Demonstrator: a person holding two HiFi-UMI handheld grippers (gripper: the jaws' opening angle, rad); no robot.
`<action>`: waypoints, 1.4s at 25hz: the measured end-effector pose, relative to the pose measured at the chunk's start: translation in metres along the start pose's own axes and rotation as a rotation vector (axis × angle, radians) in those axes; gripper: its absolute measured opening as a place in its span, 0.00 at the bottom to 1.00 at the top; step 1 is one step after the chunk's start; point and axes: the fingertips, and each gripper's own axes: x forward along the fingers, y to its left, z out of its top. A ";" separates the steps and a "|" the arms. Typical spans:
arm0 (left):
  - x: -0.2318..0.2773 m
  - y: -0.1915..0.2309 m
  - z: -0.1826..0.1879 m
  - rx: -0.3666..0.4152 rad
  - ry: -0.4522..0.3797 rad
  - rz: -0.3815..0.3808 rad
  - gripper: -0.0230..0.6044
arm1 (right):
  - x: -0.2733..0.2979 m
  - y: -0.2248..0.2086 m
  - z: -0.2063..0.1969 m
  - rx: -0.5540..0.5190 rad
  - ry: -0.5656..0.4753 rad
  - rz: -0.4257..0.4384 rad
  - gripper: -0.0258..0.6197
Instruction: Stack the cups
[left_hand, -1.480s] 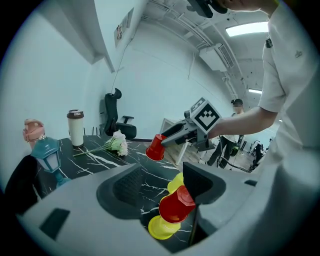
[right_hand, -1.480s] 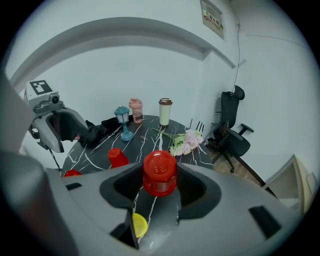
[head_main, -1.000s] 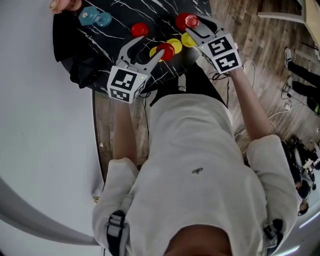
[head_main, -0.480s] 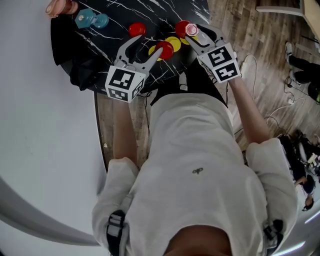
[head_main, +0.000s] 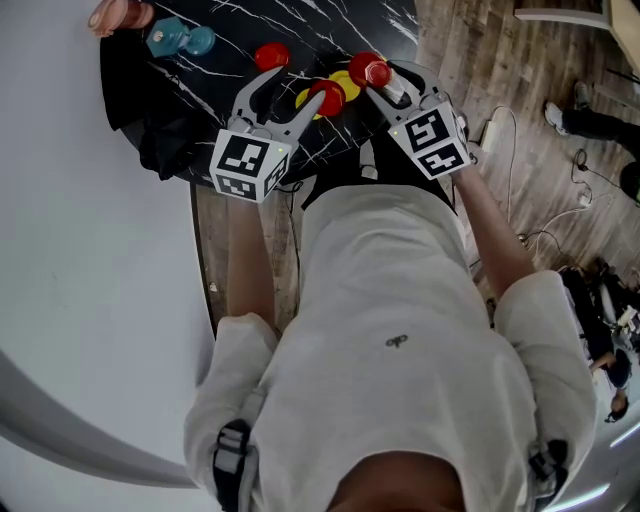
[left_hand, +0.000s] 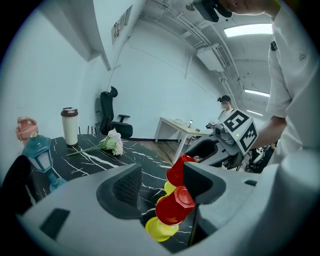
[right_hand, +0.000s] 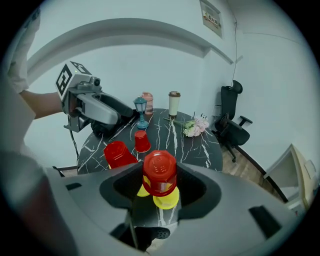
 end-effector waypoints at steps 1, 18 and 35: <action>0.000 0.000 0.000 -0.001 0.000 0.002 0.45 | 0.000 0.002 -0.002 -0.009 0.006 0.000 0.37; 0.000 0.000 -0.002 -0.008 -0.001 0.025 0.45 | 0.005 0.015 -0.016 -0.043 0.044 0.022 0.38; -0.002 0.002 0.000 -0.029 -0.017 0.027 0.45 | 0.008 0.019 -0.019 -0.062 0.049 0.030 0.40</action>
